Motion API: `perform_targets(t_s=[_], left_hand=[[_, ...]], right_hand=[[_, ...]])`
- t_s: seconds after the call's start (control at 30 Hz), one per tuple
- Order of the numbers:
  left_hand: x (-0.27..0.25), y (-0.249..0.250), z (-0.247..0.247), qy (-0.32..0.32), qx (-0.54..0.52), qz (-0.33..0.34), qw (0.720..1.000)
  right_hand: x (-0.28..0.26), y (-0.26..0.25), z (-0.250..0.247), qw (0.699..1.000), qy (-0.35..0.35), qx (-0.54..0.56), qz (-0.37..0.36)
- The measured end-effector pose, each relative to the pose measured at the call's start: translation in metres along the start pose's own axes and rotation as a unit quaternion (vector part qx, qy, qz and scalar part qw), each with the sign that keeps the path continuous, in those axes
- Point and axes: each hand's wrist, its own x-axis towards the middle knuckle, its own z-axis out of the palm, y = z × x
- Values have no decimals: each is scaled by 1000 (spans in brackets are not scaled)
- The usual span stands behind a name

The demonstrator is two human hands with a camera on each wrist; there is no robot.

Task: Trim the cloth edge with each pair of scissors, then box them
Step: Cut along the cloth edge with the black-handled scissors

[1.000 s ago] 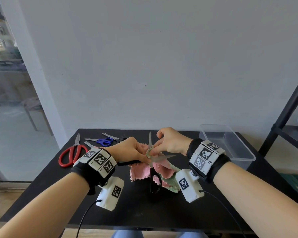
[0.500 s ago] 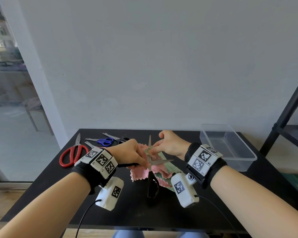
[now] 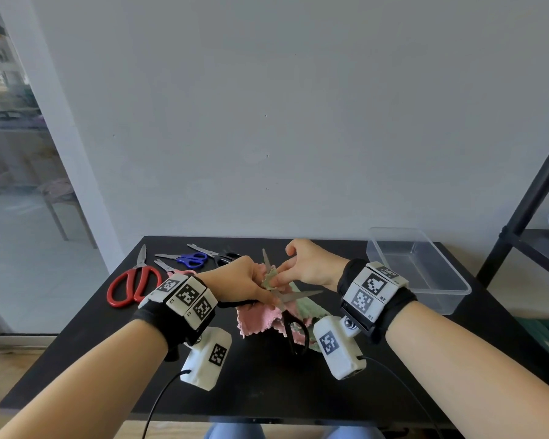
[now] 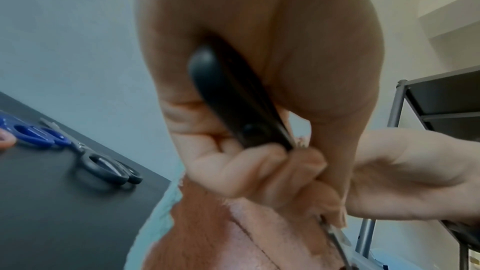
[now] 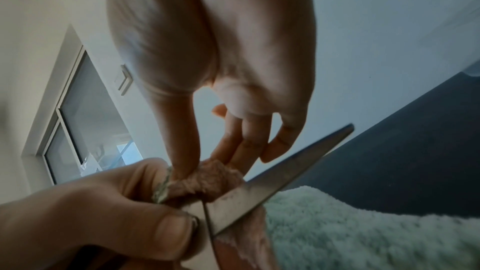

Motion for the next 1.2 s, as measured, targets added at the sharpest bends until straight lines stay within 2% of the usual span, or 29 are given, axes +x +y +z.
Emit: perform_targets(t_s=[0.23,0.33,0.43,0.5,0.6,0.67,0.77,0.9,1.0,1.2], left_hand=[[1,-6,-11,71,-34,-2,997],[0,-13,-19,108,-53,-15,993],[-3,-20,-23,142,-128,-35,981],[-5,-22,-21,152,-196,-24,968],[-6,-21,-17,143,-307,-8,941],[-5,-20,-13,118,-353,-10,928],[-4,-13,-3,77,-333,-19,940],[0,-7,4,100,-317,-1,943],[1,-5,3,92,-306,13,948],[3,-4,3,116,-258,-3,959]], right_hand=[[3,4,-15,996,73,47,-4],[1,4,-22,996,83,40,-10],[2,4,-25,997,74,20,-6],[3,4,-26,996,90,23,1],[7,6,-23,991,116,64,3],[11,8,-21,987,109,115,10],[14,8,-20,977,96,188,-2],[13,5,-17,972,80,221,-17],[9,5,-18,971,67,229,-17],[0,11,-16,973,45,224,-35]])
